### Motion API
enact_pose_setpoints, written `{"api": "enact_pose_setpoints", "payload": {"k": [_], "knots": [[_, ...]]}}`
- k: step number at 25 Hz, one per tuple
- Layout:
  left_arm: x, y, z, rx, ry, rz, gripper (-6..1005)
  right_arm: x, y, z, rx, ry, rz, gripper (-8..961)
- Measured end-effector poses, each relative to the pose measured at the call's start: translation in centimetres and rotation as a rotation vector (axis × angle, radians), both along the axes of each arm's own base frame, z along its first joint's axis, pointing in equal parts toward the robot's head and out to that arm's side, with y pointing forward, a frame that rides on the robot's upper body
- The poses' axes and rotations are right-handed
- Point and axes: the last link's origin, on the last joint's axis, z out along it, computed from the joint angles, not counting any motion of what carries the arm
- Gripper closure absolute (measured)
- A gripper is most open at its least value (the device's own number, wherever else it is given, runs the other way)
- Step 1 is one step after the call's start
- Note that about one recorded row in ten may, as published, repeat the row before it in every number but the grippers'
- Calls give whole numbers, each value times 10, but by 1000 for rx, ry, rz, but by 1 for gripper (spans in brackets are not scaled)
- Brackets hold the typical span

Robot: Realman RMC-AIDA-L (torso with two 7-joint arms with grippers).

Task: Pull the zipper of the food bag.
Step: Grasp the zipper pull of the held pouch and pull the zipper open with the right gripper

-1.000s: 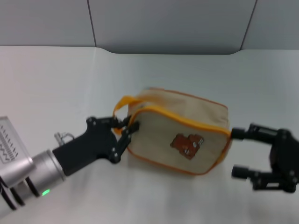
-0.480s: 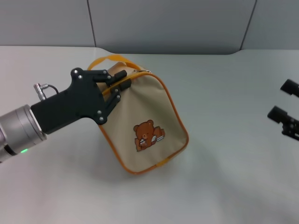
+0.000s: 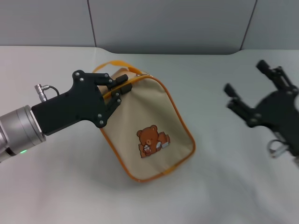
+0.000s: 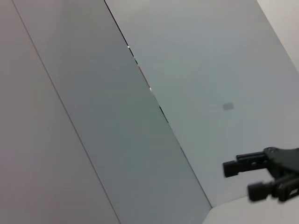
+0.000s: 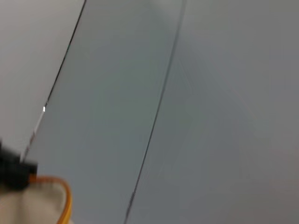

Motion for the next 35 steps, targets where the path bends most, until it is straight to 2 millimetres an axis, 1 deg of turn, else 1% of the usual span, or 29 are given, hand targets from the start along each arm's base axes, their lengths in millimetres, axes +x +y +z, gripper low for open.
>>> {"api": "enact_pose_setpoints", "payload": {"k": [1,3,4,7,8,9,12,13,20,24,28,35], "knots": [[0,0,0,-2,1,0,892,0,0,0,0,0,0,122],[-1,-3,-3,-17,11,-7,893,-11,1,-13,53,-96,27,123],[-1,-3,-3,-17,11,-7,893,-11,1,-13,53,-96,27,123],[-1,-6,-5,-31,18,-14,894,-17,-3,-23,35,-130,60,123],[-2,-9,-8,-38,24,-24,895,-21,-10,-30,-8,-142,98,123],[-2,-9,-8,-38,24,-24,895,-21,-10,-30,-8,-142,98,122],[-2,-13,-11,-43,35,-37,896,-23,-23,-40,-70,-168,156,122],[-2,-13,-12,-48,38,-41,897,-24,-30,-45,-104,-183,186,122],[0,-18,-16,-57,57,-85,899,-24,-31,-48,-124,-200,194,123],[1,-22,-17,-62,57,-112,900,-25,-27,-51,-135,-216,188,125],[0,-29,-13,-40,51,-155,901,-24,-24,-50,-128,-216,180,128],[-1,-30,-12,-36,50,-157,902,-27,-24,-50,-128,-206,186,133]]}}
